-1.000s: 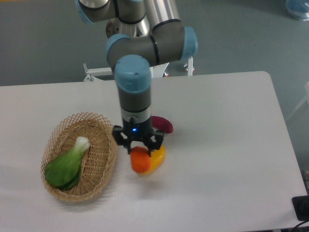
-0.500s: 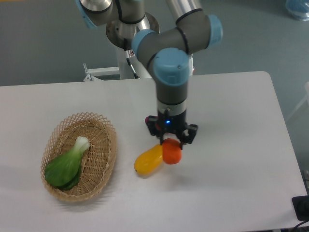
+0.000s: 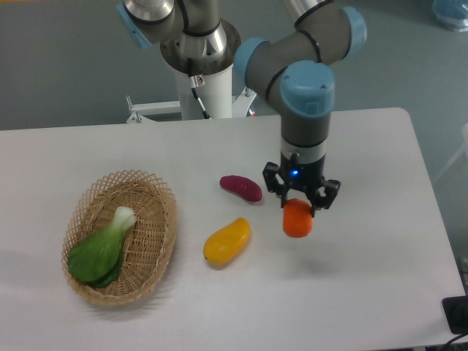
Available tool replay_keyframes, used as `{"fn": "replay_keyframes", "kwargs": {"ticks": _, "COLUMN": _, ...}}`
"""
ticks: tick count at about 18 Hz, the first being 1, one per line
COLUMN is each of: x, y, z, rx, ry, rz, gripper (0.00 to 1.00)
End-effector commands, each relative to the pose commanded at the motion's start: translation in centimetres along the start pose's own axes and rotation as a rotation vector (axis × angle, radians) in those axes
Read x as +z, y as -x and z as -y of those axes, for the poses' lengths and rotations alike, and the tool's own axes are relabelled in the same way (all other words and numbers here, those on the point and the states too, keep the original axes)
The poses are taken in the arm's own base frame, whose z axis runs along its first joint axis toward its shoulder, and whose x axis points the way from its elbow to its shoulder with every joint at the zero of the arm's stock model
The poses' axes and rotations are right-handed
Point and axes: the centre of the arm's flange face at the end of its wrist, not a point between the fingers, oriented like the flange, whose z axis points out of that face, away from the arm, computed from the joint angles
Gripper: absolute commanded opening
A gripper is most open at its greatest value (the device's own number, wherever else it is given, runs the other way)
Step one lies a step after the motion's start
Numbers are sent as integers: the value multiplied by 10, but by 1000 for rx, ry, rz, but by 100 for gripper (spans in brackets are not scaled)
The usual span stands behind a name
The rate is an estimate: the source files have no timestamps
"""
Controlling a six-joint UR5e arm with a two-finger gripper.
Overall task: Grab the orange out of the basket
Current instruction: 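Carry the held orange up and away from the basket past the mango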
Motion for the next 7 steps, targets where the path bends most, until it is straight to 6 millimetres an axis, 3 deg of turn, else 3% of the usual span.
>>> {"fn": "replay_keyframes", "kwargs": {"ticks": 7, "x": 7, "y": 4, "z": -7, "rx": 49, "ry": 79, "rz": 26, "gripper": 52}}
